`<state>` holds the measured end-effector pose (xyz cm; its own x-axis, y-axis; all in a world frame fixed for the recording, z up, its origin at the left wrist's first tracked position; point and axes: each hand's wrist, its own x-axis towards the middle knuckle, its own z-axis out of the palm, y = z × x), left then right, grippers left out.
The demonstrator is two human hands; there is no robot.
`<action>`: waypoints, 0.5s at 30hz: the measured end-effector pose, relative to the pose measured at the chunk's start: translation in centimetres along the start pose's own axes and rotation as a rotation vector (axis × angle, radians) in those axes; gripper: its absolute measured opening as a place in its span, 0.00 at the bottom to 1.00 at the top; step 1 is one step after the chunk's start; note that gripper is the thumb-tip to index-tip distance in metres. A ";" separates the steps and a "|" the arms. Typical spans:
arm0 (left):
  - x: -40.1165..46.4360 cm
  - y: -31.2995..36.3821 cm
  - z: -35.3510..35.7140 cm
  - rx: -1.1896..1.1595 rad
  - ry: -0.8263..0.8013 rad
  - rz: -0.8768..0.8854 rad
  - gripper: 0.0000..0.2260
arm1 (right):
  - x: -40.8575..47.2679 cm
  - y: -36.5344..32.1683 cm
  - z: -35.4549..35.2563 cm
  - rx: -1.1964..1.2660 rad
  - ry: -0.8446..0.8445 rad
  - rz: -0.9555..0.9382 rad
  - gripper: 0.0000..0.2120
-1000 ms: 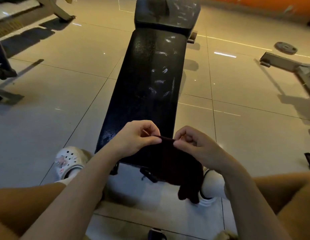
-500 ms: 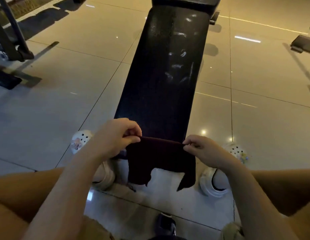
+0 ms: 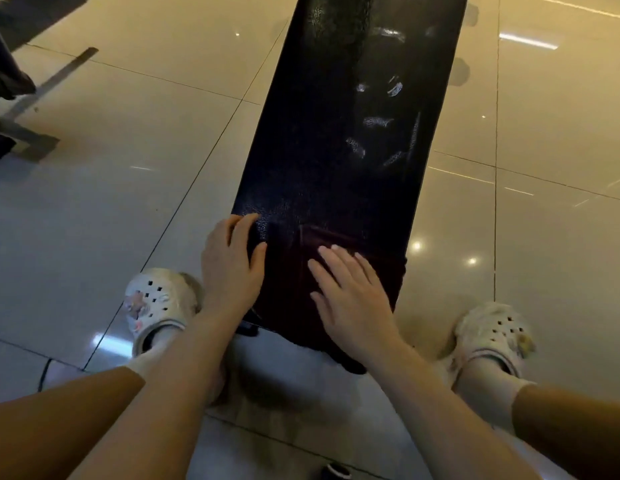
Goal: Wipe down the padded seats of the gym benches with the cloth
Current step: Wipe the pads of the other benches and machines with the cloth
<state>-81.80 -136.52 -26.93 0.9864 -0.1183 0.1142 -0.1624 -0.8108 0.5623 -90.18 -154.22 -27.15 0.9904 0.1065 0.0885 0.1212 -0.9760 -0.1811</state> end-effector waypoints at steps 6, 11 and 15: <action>-2.8 -5.0 2.7 0.032 -0.139 -0.211 0.31 | 0.2 -1.2 5.5 -0.073 -0.013 -0.034 0.31; -2.8 -4.6 3.8 0.056 -0.056 -0.236 0.29 | 4.2 2.4 4.3 -0.106 0.110 0.152 0.35; -2.9 -5.3 4.2 0.034 -0.047 -0.204 0.28 | 6.1 4.7 3.1 -0.130 0.094 0.168 0.35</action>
<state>-83.71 -134.27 -33.67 0.9990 0.0245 -0.0385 0.0415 -0.8397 0.5415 -83.34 -157.52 -30.52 0.9846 -0.0716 0.1597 -0.0603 -0.9954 -0.0742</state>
